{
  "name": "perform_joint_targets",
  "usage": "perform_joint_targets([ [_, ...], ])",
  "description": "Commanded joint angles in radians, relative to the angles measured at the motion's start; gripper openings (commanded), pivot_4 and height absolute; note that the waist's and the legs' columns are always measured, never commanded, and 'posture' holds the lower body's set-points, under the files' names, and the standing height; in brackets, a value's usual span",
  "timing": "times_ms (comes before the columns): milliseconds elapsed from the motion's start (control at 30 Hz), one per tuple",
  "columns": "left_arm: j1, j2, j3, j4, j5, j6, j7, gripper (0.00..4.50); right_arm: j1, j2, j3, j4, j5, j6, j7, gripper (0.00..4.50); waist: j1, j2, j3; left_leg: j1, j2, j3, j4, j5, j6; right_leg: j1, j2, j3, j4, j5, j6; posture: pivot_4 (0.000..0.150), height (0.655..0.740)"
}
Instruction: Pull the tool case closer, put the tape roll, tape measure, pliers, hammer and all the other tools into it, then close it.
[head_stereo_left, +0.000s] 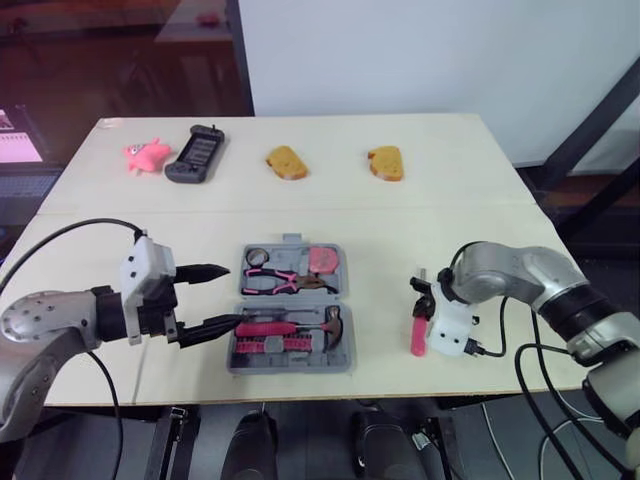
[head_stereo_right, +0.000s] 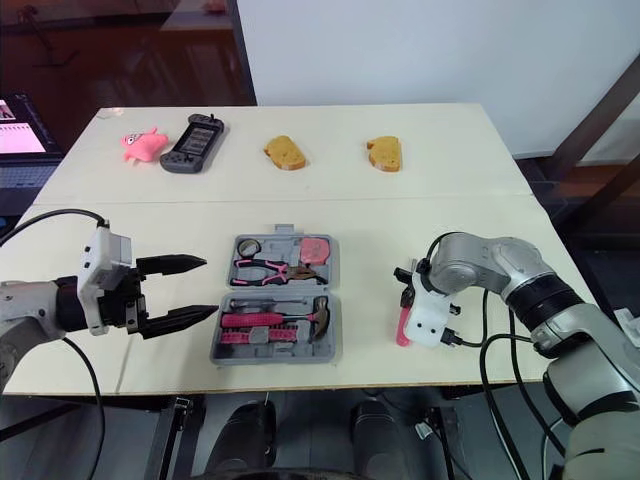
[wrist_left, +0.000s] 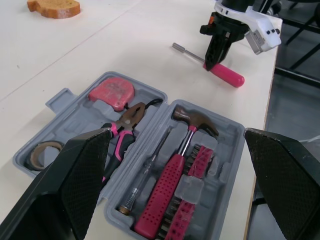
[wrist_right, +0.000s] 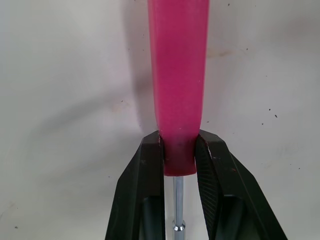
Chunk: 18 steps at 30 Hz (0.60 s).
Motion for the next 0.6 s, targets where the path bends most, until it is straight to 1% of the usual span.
perform_joint_targets([
  [33, -0.005, 0.006, 0.026, -0.023, -0.010, -0.005, 0.003, 4.50, 0.020, 0.015, -0.035, 0.011, 0.022, 0.115, 0.016, 0.37, 0.000, -0.001, 0.000, 0.000, 0.000, 0.000, 0.000, 0.000, 0.000, 0.000, 0.000, 0.000, 0.000, 0.000, 0.000, 0.150, 0.7207],
  [100, -0.013, 0.007, 0.017, -0.016, -0.006, -0.009, 0.000, 4.50, 0.042, 0.021, -0.097, -0.017, 0.106, 0.266, 0.067, 0.37, 0.000, -0.002, 0.000, 0.001, 0.000, 0.000, 0.000, 0.000, 0.000, 0.001, 0.000, 0.000, 0.000, 0.000, 0.000, 0.150, 0.7207],
  [133, -0.017, 0.006, 0.014, -0.014, -0.006, -0.009, -0.002, 4.50, 0.063, 0.025, -0.134, -0.054, 0.179, 0.360, 0.114, 0.37, 0.001, -0.002, 0.000, 0.001, 0.000, 0.000, 0.001, 0.000, 0.000, 0.001, 0.000, 0.000, 0.000, 0.000, 0.000, 0.150, 0.7207],
  [167, -0.023, 0.006, 0.011, -0.010, -0.006, -0.009, -0.003, 4.50, 0.100, 0.025, -0.174, -0.130, 0.278, 0.486, 0.185, 0.37, 0.002, -0.001, 0.000, 0.001, 0.000, 0.000, 0.001, 0.000, 0.000, 0.002, 0.000, 0.000, 0.000, 0.000, 0.000, 0.150, 0.7207],
  [200, -0.027, 0.008, 0.004, -0.006, -0.002, -0.011, -0.006, 4.50, 0.145, 0.027, -0.217, -0.229, 0.381, 0.659, 0.268, 0.37, 0.005, -0.001, 0.000, 0.000, 0.000, 0.000, 0.001, 0.000, 0.000, 0.001, 0.000, 0.000, 0.001, 0.000, 0.000, 0.150, 0.7207],
  [267, -0.030, 0.015, -0.015, 0.001, 0.021, -0.026, -0.018, 4.50, 0.212, 0.034, -0.282, -0.389, 0.495, 0.955, 0.366, 0.37, 0.009, -0.001, 0.000, 0.000, 0.000, 0.000, 0.001, 0.000, 0.000, 0.001, 0.000, 0.000, 0.002, 0.001, 0.002, 0.150, 0.7207],
  [300, -0.030, 0.015, -0.023, 0.004, 0.030, -0.033, -0.022, 4.50, 0.244, 0.032, -0.308, -0.457, 0.526, 1.057, 0.378, 0.37, 0.011, 0.000, 0.000, 0.000, 0.000, -0.001, 0.001, 0.000, 0.000, 0.001, 0.000, 0.000, 0.002, 0.002, 0.003, 0.150, 0.7207],
  [367, -0.040, 0.009, -0.031, 0.008, 0.033, -0.033, -0.024, 4.50, 0.303, 0.052, -0.371, -0.602, 0.546, 1.416, 0.352, 0.37, 0.012, -0.001, 0.000, 0.000, 0.000, -0.001, 0.000, 0.000, 0.000, 0.001, 0.000, 0.000, 0.002, 0.002, 0.003, 0.150, 0.7207],
  [433, -0.045, 0.007, -0.035, 0.012, 0.036, -0.035, -0.025, 4.50, 0.319, 0.056, -0.392, -0.718, 0.556, 1.756, 0.331, 0.37, 0.011, 0.000, 0.000, 0.000, 0.000, -0.001, 0.001, 0.000, 0.000, 0.001, 0.000, 0.000, 0.001, 0.000, 0.000, 0.150, 0.7207],
  [500, -0.046, 0.005, -0.038, 0.016, 0.040, -0.040, -0.026, 4.50, 0.296, 0.062, -0.386, -0.791, 0.596, 2.027, 0.311, 0.37, 0.010, 0.000, 0.000, 0.000, 0.000, -0.001, 0.001, 0.000, 0.000, 0.000, 0.000, 0.000, 0.001, 0.000, 0.000, 0.150, 0.7207],
  [533, -0.050, 0.000, -0.037, 0.018, 0.038, -0.040, -0.023, 4.50, 0.271, 0.074, -0.372, -0.791, 0.597, 2.137, 0.278, 0.37, 0.007, 0.000, 0.000, 0.000, 0.000, -0.001, 0.001, 0.000, 0.000, 0.000, 0.000, 0.000, 0.001, 0.000, -0.001, 0.150, 0.7207],
  [567, -0.055, -0.004, -0.040, 0.021, 0.040, -0.043, -0.021, 4.50, 0.253, 0.078, -0.354, -0.777, 0.587, 2.188, 0.236, 0.37, 0.005, 0.000, 0.000, 0.000, 0.000, -0.001, 0.001, 0.000, 0.000, 0.000, 0.000, 0.000, 0.001, 0.000, -0.001, 0.150, 0.7207],
  [600, -0.061, -0.006, -0.042, 0.024, 0.041, -0.043, -0.021, 4.50, 0.236, 0.088, -0.336, -0.748, 0.575, 2.189, 0.190, 0.37, 0.005, 0.000, 0.000, 0.000, 0.000, -0.001, 0.001, 0.000, 0.000, -0.001, 0.000, 0.000, 0.001, 0.000, -0.001, 0.150, 0.7207],
])
